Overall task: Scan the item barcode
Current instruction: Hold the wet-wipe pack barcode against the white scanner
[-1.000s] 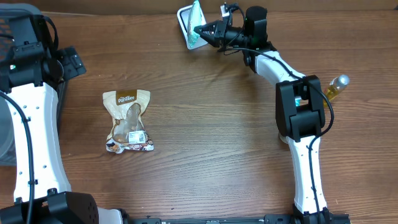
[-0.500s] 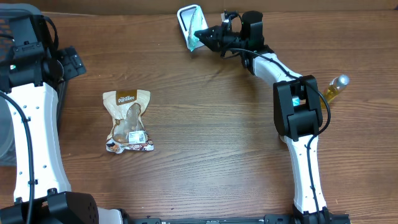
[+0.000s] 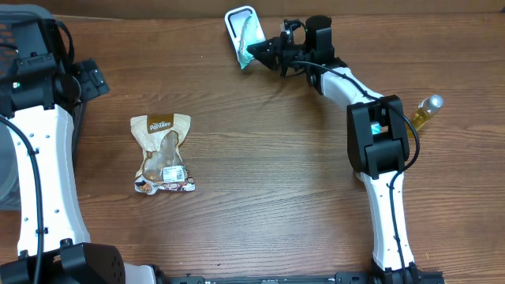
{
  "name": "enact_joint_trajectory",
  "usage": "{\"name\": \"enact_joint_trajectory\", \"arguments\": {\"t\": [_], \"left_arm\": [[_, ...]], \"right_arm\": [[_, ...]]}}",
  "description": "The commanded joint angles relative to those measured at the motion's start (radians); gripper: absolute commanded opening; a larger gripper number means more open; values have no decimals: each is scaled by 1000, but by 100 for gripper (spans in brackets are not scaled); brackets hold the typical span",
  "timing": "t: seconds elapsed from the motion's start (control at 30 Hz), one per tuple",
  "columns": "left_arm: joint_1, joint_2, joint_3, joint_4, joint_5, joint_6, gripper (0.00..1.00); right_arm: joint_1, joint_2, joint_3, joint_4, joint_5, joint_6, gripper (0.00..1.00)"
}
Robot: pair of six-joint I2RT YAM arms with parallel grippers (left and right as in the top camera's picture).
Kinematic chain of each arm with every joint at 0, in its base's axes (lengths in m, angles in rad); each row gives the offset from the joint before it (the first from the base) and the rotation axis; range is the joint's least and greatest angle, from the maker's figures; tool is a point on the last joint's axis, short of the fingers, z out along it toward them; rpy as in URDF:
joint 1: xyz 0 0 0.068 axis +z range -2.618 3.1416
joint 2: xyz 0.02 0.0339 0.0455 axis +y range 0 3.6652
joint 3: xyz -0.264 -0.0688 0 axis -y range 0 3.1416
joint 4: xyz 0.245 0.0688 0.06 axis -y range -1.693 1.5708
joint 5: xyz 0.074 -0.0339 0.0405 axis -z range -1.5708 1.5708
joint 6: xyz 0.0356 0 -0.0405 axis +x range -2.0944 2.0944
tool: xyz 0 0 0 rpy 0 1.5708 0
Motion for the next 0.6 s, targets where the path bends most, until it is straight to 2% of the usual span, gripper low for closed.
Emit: {"name": "enact_joint_trajectory", "arguments": {"t": [0.0, 0.27, 0.5, 0.57], "left_arm": [[5, 0, 11, 3, 1, 3, 100], [5, 0, 11, 3, 1, 3, 100], [5, 0, 11, 3, 1, 3, 99], [5, 0, 11, 3, 1, 3, 99]], "right_arm": [[-19, 10, 18, -21, 5, 11, 4], [-30, 10, 18, -145, 23, 17, 4], [-30, 10, 18, -151, 45, 23, 4], [-30, 10, 18, -149, 58, 72, 4]]}}
